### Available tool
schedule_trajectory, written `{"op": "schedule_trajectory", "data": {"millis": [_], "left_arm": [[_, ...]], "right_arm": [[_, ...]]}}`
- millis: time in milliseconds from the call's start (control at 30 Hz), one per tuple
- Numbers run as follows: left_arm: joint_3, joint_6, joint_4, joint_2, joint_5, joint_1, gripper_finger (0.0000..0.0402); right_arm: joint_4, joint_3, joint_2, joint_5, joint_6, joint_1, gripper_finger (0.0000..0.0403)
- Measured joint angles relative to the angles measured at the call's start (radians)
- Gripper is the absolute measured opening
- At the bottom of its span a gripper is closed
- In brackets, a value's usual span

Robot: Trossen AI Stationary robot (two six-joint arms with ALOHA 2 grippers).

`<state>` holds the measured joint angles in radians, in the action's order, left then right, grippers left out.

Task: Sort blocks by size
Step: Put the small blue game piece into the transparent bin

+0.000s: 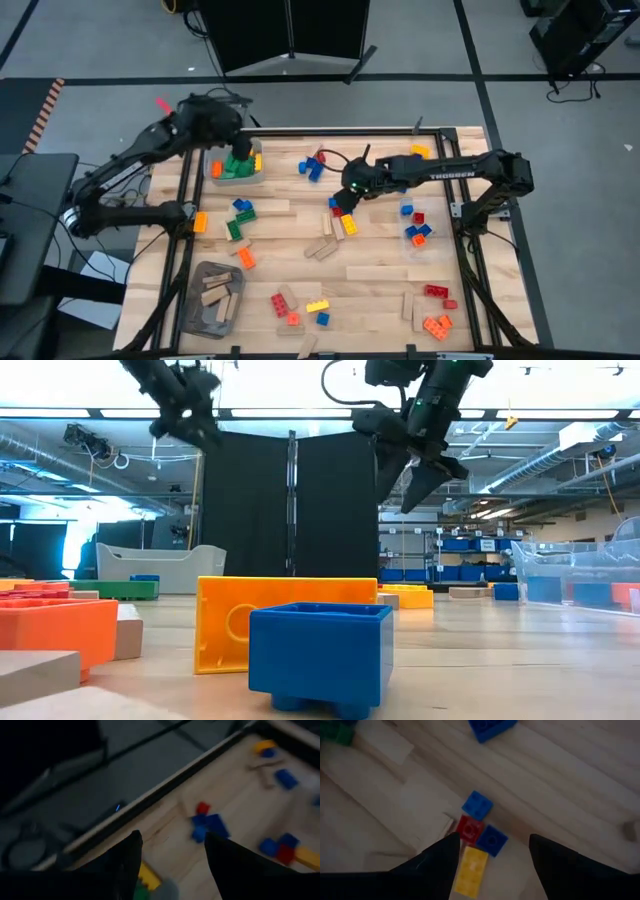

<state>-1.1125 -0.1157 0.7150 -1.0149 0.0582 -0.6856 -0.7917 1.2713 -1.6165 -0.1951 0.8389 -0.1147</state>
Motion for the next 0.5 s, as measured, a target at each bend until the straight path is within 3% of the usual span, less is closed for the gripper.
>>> {"op": "schedule_trajectory", "data": {"millis": [167, 500], "left_arm": [[0.072, 0.064, -0.111, 0.118, 0.000, 0.113, 0.0224], [0.351, 0.106, -0.324, 0.375, 0.001, 0.255, 0.0224]], "right_arm": [[0.015, 0.000, -0.001, -0.019, 0.112, 0.003, 0.0254], [0.028, 0.000, -0.001, -0.064, 0.247, 0.016, 0.0254]]}}
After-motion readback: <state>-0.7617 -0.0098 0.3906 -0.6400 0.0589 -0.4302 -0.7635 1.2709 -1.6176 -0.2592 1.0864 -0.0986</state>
